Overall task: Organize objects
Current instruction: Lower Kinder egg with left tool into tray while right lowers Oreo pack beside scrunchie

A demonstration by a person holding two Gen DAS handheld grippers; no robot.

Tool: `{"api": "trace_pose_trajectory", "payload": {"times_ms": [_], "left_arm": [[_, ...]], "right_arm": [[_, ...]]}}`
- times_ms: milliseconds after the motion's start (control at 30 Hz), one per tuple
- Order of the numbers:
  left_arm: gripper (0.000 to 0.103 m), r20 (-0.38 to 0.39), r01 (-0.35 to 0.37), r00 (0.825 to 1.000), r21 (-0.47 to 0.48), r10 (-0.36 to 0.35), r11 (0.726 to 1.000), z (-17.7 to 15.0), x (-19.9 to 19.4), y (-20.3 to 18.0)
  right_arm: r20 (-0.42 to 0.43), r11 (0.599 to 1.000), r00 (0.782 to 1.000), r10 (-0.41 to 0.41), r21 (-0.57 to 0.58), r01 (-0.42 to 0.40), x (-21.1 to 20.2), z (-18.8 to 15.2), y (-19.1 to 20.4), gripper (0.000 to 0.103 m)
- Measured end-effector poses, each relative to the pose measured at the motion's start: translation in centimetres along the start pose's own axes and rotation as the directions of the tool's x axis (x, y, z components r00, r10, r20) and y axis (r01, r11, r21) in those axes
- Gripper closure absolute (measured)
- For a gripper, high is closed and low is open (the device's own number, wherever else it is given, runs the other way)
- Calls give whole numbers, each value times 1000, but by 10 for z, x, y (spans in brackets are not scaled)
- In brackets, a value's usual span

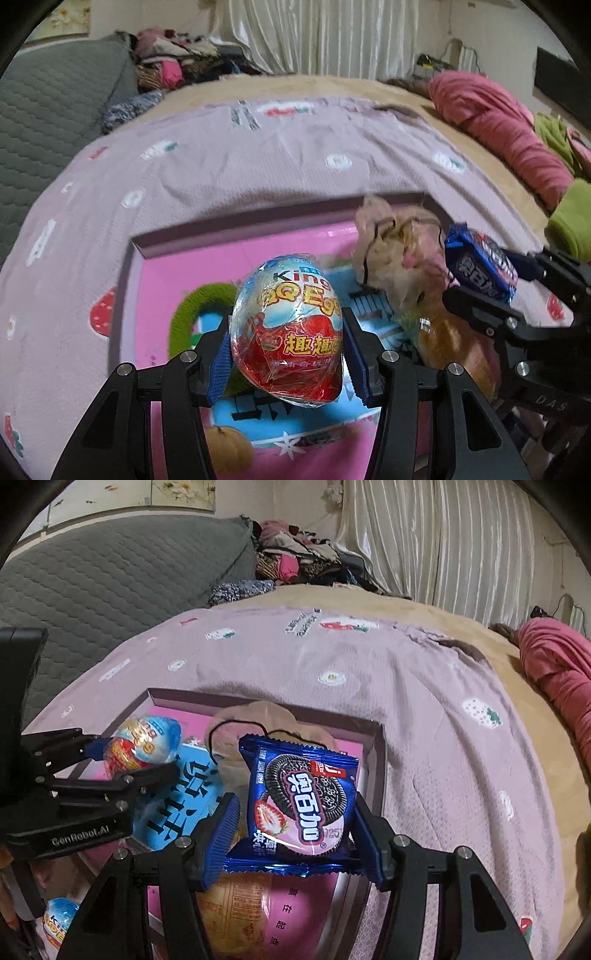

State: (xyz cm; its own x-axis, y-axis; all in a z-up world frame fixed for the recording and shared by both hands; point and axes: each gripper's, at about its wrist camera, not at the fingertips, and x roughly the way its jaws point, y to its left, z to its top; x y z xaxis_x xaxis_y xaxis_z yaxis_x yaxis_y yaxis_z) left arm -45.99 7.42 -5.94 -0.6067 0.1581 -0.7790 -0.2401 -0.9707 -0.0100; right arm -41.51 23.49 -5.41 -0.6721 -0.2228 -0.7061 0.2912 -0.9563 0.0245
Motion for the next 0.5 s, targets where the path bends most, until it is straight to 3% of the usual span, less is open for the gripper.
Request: {"api": "trace_pose_trajectory", "payload": {"times_ms": [500], "left_arm": [[49, -47, -13, 999, 27, 15, 1000, -4, 12, -4]], "right_arm": [[-49, 1000, 999, -2, -5, 2, 12, -2, 4, 42]]}}
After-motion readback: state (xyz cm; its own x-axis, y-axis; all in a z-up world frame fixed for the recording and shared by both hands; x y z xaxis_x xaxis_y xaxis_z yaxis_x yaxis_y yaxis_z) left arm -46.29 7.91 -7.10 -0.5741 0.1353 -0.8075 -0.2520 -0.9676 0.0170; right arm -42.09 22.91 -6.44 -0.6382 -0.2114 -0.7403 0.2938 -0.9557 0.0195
